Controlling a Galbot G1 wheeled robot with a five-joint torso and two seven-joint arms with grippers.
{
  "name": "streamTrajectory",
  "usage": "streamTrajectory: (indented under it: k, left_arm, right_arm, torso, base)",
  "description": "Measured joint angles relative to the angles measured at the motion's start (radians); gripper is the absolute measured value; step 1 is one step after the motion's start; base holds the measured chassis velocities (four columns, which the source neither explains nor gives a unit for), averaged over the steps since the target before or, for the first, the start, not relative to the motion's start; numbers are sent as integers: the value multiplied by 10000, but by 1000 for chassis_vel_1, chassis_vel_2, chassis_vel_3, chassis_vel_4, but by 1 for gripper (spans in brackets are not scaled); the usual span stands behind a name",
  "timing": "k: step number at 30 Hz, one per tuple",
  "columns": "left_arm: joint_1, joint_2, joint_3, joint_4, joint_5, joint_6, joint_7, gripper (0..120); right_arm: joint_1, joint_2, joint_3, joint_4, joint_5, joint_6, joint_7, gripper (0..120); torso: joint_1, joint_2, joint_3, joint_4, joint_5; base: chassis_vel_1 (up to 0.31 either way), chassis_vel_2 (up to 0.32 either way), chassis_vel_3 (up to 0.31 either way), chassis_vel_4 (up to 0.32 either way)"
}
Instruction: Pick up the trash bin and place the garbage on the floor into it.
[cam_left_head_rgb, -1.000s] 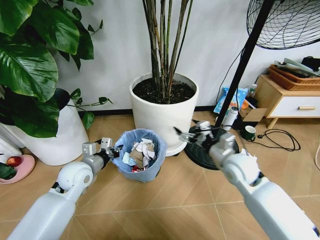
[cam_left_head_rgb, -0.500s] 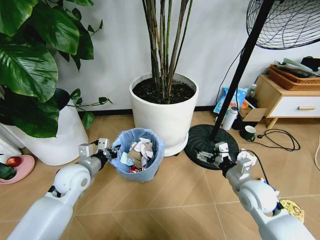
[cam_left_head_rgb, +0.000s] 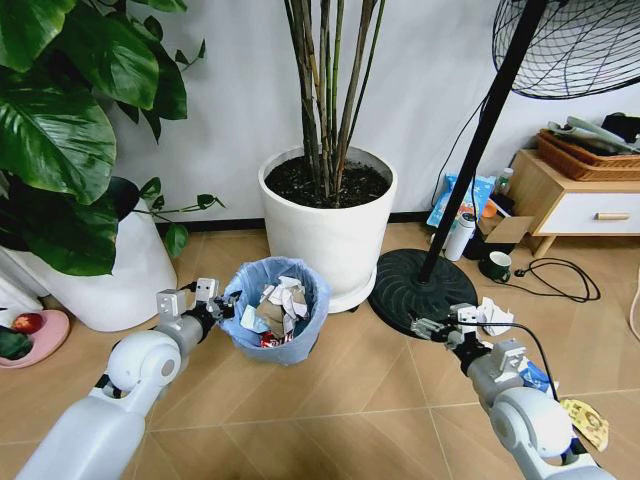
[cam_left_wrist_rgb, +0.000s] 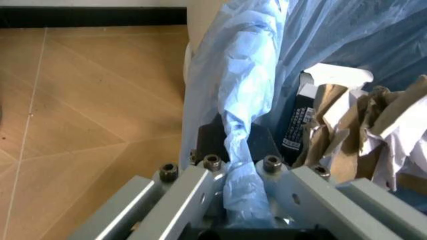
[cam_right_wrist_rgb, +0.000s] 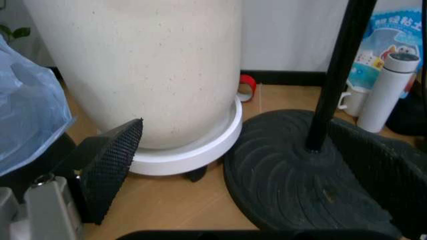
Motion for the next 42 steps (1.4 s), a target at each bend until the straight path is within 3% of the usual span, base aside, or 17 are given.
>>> streamTrajectory:
  k: [23,42]
  left_arm:
    - [53,30,-84,-22,-1,-66,40,0]
    - [102,-7,-95,-26,52,-143,62,0]
  right_arm:
    - [-277,338,37,-52,-100,204,13,100]
    - [-326,386,69,-139,-110,275,-3,100]
  torso:
    - [0,0,0,0,0]
    - [1,0,0,1,0]
  base:
    - [-2,-1,2,2]
    - [-92,-96,92,87]
